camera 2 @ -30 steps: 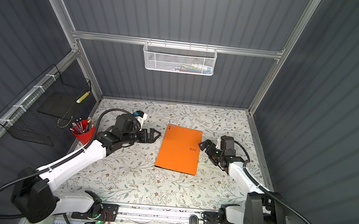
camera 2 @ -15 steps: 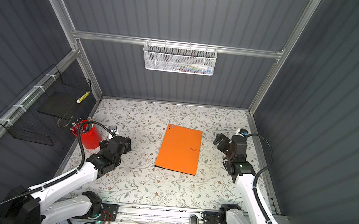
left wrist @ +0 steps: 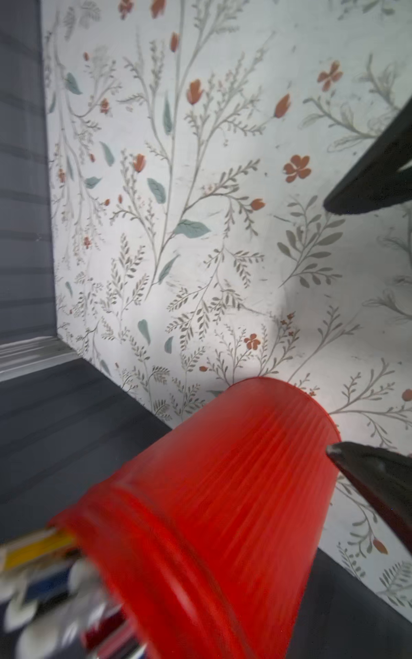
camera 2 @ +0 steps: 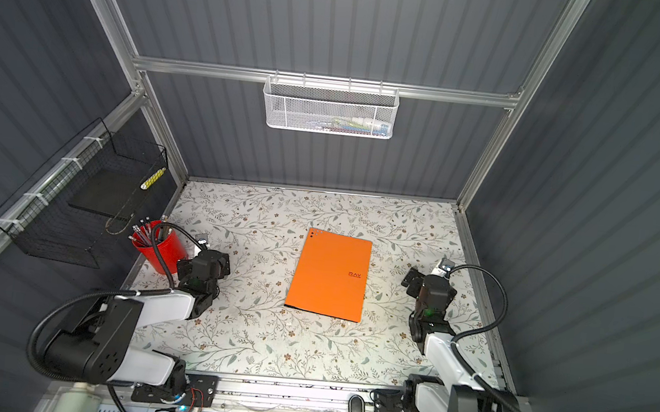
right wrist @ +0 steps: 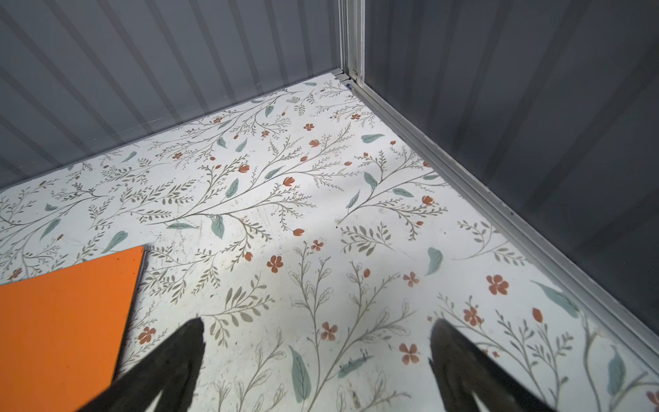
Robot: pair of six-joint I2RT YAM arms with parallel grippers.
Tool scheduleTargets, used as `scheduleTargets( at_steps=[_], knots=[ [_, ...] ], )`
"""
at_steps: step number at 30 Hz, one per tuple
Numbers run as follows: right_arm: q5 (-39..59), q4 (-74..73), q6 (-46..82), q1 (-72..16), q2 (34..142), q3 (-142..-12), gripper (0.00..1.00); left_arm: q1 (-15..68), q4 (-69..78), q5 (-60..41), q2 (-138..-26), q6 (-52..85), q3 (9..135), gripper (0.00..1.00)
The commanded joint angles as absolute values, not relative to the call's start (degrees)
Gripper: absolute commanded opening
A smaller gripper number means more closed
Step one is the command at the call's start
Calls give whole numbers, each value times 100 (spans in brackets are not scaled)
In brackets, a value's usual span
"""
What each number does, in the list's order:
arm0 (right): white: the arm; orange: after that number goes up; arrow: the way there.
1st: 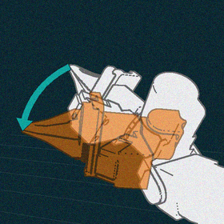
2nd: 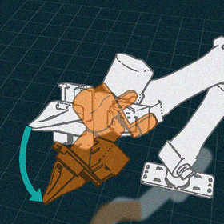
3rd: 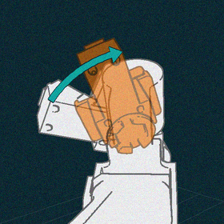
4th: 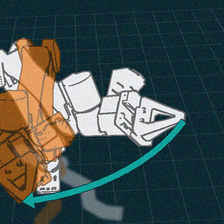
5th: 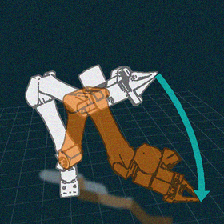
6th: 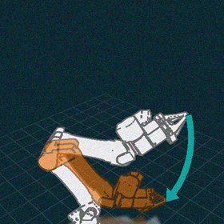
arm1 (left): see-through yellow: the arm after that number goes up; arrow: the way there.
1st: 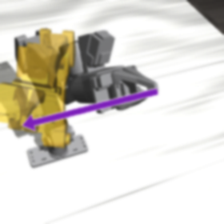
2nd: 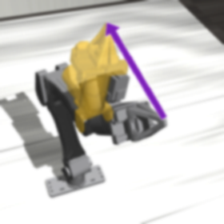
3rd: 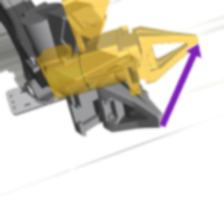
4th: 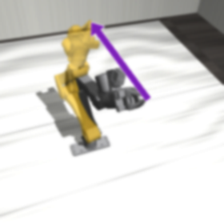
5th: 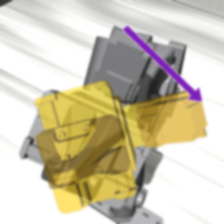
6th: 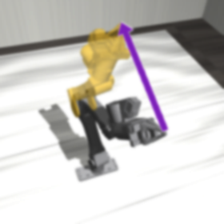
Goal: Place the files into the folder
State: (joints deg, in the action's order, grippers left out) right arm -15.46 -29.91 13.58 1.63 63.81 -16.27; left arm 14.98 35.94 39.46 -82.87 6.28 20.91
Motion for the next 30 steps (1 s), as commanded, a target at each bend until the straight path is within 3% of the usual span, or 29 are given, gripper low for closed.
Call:
scheduleTargets(
  at_steps=[1,4,9,15,17,20,22,24,30],
  knots=[
    [-1594,-4382,1033,254,6917,-1591,99,1350,5478,3537,-8586,102,1923,100],
    [-1459,-4628,877,264,7176,-1698,99,1261,5650,3324,-8824,-108,1984,100],
    [-1585,-5796,807,299,7858,-1514,99,1143,7614,2879,-10074,-462,1729,100],
    [-1418,-5119,842,330,7841,-1804,99,1031,5975,2817,-9911,-182,2413,100],
    [-1234,-4821,752,326,7990,-2057,99,740,5429,2369,-9861,27,2620,100],
    [-837,-4759,670,348,8016,-2090,99,528,5303,2050,-9833,182,2645,100],
    [-444,-6549,537,415,8549,-1552,99,527,5320,2050,-9844,174,2649,100],
    [-307,-5409,587,459,8178,-1748,99,527,5300,2057,-9839,174,2664,100],
    [-55,-5740,497,477,8376,-1792,99,536,5418,2106,-9857,123,2623,100]
  ],
)
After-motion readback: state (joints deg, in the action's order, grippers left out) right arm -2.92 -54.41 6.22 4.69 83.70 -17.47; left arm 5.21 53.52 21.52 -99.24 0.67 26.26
